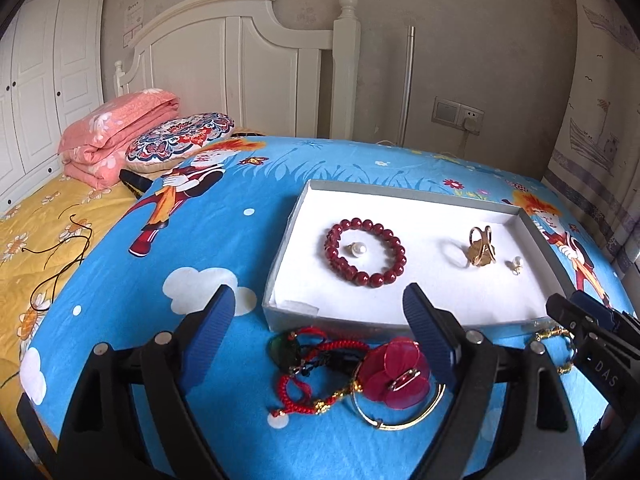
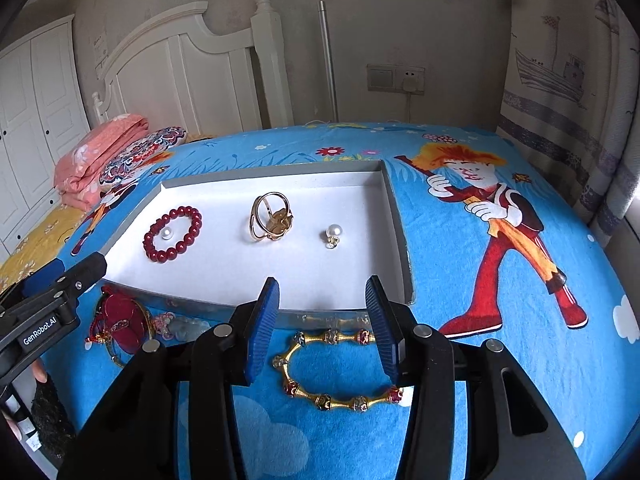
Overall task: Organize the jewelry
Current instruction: 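Withdraw both tools from the tray toward the remaining jewelry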
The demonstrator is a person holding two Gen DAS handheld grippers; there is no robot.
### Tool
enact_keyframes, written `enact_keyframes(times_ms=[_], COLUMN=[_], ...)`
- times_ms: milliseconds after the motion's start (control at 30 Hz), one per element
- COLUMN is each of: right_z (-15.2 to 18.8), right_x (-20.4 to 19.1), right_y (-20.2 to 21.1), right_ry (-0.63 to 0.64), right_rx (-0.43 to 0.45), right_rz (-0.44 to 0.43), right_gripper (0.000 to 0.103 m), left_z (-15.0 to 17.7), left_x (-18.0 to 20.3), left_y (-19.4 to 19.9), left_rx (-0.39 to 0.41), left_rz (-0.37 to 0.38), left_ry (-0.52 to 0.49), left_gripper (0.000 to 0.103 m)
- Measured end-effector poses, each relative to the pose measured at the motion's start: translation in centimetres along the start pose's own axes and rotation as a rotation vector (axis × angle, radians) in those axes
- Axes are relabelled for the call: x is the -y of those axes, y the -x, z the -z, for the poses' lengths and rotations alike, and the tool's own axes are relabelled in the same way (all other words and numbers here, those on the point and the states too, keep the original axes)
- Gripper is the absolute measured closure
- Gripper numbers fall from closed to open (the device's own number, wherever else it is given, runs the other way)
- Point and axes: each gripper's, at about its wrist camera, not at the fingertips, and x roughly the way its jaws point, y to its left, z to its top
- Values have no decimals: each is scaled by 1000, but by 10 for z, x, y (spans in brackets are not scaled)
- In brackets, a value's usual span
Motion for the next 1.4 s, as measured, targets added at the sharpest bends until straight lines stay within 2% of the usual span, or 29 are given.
enact_keyframes(times_ms=[167, 300, 600, 833, 933, 1000, 1100, 1300, 1400], right_z=[16, 27, 52, 53, 52, 51, 51, 53, 54], right_x=[-3, -2, 17, 22, 22, 23, 25, 28, 27], right_y=[22, 31, 31, 30, 33, 34, 36, 34, 32], right_ry=[-3, 7, -30, -48, -48, -49, -58, -65, -61], right_rx=[28, 28, -1, 0, 9, 14, 18, 9, 2], right_rz=[-12, -16, 21, 20, 15, 13, 9, 4, 3], right_gripper=[58, 58, 58, 58, 58, 58, 58, 58, 58], left_z=[22, 32, 55, 45, 37, 33, 32, 35, 37], left_x=[-10, -6, -1, 16, 25, 31, 37, 39, 39], left_y=[16, 20, 23, 21, 15, 11, 4, -7, -7], left_rx=[3, 18, -2, -15, -28, -42, -68, -123, -114], left_rz=[16, 6, 38, 122, 126, 120, 114, 111, 115], left_ry=[6, -38, -67, -70, -69, -73, -82, -102, -109], left_gripper=[20, 20, 20, 20, 29, 41, 52, 57, 62])
